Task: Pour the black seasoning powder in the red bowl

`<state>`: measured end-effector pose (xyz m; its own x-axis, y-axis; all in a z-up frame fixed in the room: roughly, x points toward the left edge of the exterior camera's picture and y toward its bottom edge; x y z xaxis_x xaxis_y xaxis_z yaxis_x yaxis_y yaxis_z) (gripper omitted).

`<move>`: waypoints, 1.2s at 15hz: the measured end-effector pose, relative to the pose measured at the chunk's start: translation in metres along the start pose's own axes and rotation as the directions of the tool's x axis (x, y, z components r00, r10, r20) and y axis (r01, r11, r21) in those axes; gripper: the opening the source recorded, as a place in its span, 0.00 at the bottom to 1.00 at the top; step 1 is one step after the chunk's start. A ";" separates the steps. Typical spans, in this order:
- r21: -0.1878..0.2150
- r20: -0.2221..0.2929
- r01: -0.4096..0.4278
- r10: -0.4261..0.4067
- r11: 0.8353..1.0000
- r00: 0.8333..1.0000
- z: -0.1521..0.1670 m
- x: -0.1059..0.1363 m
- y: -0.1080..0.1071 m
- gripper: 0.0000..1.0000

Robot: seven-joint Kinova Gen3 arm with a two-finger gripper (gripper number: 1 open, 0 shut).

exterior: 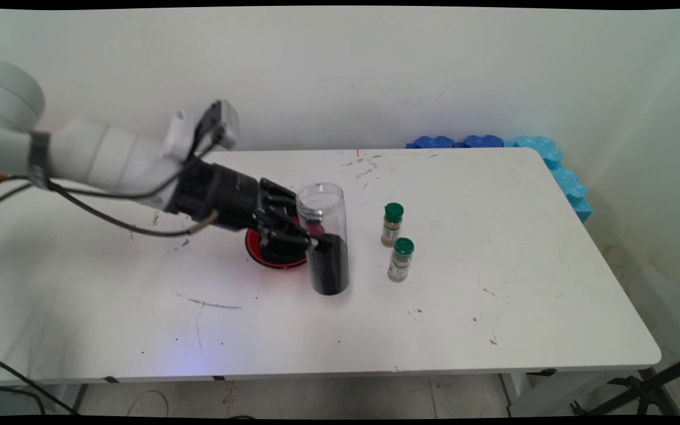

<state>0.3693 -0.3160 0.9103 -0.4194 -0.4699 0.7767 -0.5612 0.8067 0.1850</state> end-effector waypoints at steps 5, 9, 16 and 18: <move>-0.032 0.001 0.063 -0.063 0.997 0.998 -0.029 0.018 -0.007 0.00; -0.064 0.015 0.121 -0.121 0.991 0.993 -0.050 0.033 -0.017 0.00; -0.068 0.056 0.299 -0.296 0.952 0.954 -0.067 0.042 -0.030 0.00; -0.060 0.069 0.355 -0.351 0.933 0.934 -0.068 0.041 -0.033 0.00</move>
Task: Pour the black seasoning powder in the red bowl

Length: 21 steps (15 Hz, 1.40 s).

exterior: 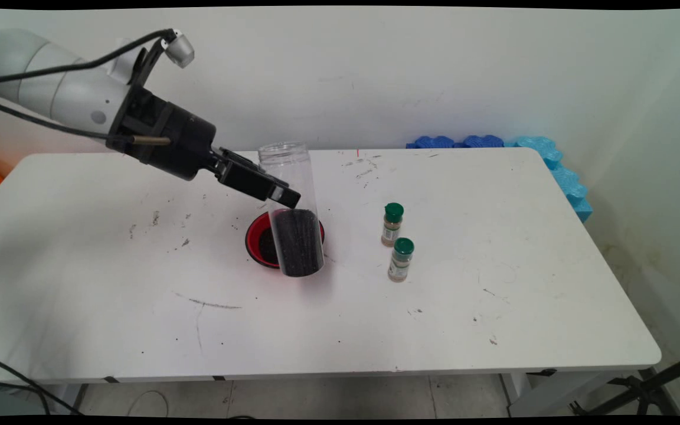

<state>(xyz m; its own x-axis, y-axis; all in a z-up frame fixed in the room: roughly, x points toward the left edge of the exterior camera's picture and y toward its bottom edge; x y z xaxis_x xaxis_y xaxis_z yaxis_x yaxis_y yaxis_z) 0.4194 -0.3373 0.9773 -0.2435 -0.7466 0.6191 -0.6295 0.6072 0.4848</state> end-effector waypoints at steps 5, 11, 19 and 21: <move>-0.001 0.016 0.165 -0.165 0.986 0.986 0.000 -0.002 -0.008 0.00; 0.020 0.018 0.417 -0.417 0.909 0.909 0.005 -0.013 -0.025 0.00; 0.001 0.011 0.680 -0.680 0.734 0.734 0.022 -0.029 -0.043 0.00; -0.008 0.010 0.730 -0.730 0.684 0.684 0.026 -0.032 -0.047 0.00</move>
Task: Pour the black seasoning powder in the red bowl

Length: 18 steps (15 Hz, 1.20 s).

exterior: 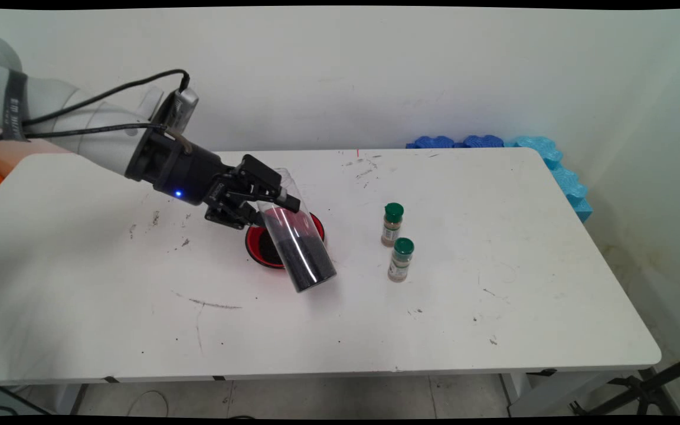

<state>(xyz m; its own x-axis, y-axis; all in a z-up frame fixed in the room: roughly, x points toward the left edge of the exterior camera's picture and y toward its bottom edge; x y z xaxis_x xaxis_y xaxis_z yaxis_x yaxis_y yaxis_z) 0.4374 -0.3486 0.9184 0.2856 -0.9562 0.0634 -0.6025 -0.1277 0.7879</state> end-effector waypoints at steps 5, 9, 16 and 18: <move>-0.020 -0.001 0.160 -0.160 0.987 0.987 0.008 0.001 -0.012 0.00; -0.042 -0.004 0.284 -0.284 0.958 0.959 0.013 0.001 -0.019 0.00; -0.090 -0.001 0.459 -0.461 0.884 0.888 0.017 0.004 -0.028 0.00; -0.105 0.000 0.501 -0.504 0.859 0.864 0.017 0.006 -0.030 0.00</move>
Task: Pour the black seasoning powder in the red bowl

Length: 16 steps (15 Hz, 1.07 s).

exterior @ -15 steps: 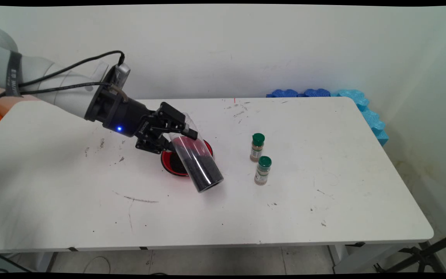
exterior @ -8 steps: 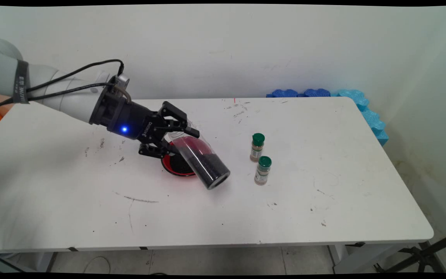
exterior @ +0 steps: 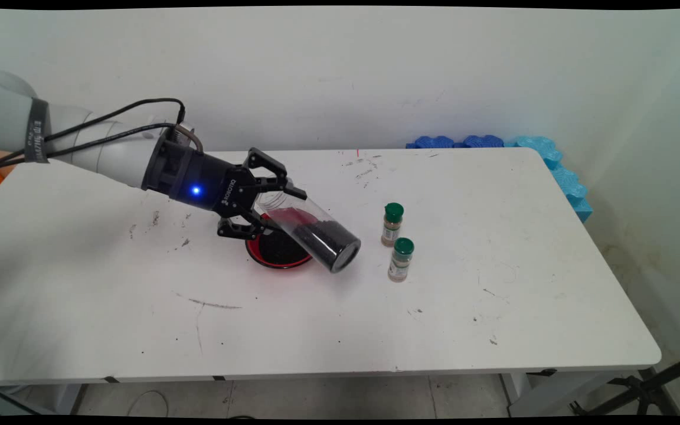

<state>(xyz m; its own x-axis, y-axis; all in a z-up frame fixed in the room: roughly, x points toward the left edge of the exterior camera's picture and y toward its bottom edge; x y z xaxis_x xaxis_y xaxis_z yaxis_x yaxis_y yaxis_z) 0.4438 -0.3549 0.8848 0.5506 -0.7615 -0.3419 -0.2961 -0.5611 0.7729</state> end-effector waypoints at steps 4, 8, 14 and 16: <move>-0.026 -0.004 0.089 -0.089 0.996 0.996 0.000 0.003 -0.003 0.00; -0.050 -0.008 0.169 -0.170 0.984 0.985 -0.001 0.004 -0.006 0.00; -0.076 -0.009 0.267 -0.269 0.961 0.963 0.000 0.004 -0.010 0.00; -0.084 -0.007 0.295 -0.297 0.952 0.955 0.000 0.004 -0.011 0.00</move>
<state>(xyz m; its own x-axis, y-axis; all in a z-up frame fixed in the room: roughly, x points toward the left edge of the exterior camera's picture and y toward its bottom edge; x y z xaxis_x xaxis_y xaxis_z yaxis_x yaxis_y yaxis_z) 0.4492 -0.3515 0.8745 0.6194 -0.5580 -0.5522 -0.0538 -0.7319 0.6793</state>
